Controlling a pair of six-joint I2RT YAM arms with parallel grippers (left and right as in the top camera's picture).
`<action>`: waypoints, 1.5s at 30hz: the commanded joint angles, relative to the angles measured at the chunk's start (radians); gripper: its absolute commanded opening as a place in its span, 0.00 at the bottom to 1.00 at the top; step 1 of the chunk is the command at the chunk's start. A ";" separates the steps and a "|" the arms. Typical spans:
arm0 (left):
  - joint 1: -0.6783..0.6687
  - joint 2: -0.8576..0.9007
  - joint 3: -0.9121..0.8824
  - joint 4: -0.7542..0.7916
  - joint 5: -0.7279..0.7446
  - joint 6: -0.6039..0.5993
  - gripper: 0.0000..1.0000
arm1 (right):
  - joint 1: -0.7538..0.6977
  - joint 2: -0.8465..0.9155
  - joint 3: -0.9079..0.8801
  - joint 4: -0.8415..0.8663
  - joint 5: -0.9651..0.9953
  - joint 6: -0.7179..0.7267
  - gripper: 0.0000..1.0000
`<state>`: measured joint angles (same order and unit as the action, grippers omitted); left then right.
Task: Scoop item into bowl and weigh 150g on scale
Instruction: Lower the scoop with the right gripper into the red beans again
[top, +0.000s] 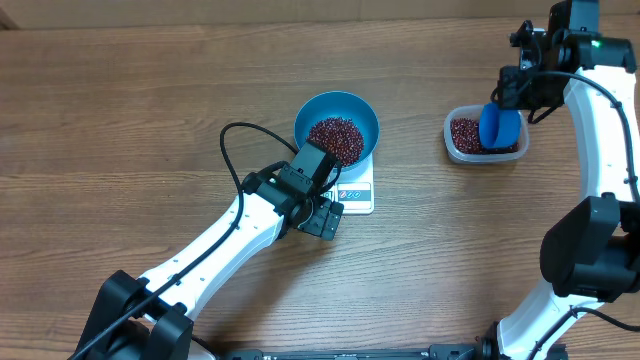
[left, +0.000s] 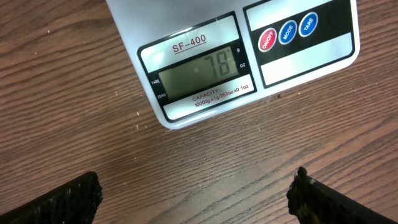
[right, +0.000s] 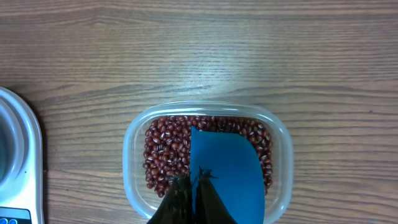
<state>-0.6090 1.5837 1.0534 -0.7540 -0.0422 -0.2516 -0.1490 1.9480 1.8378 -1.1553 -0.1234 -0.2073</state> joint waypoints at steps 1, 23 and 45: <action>-0.007 -0.007 -0.005 0.003 -0.010 0.020 0.99 | 0.004 0.001 -0.042 0.031 -0.009 -0.007 0.05; -0.007 -0.007 -0.005 0.003 -0.010 0.020 0.99 | 0.004 0.001 -0.079 0.020 -0.009 -0.003 0.48; -0.007 -0.007 -0.005 0.003 -0.010 0.020 0.99 | 0.004 0.001 -0.083 -0.060 -0.016 -0.003 0.07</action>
<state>-0.6090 1.5837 1.0534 -0.7540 -0.0422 -0.2516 -0.1490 1.9514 1.7622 -1.2182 -0.1303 -0.2108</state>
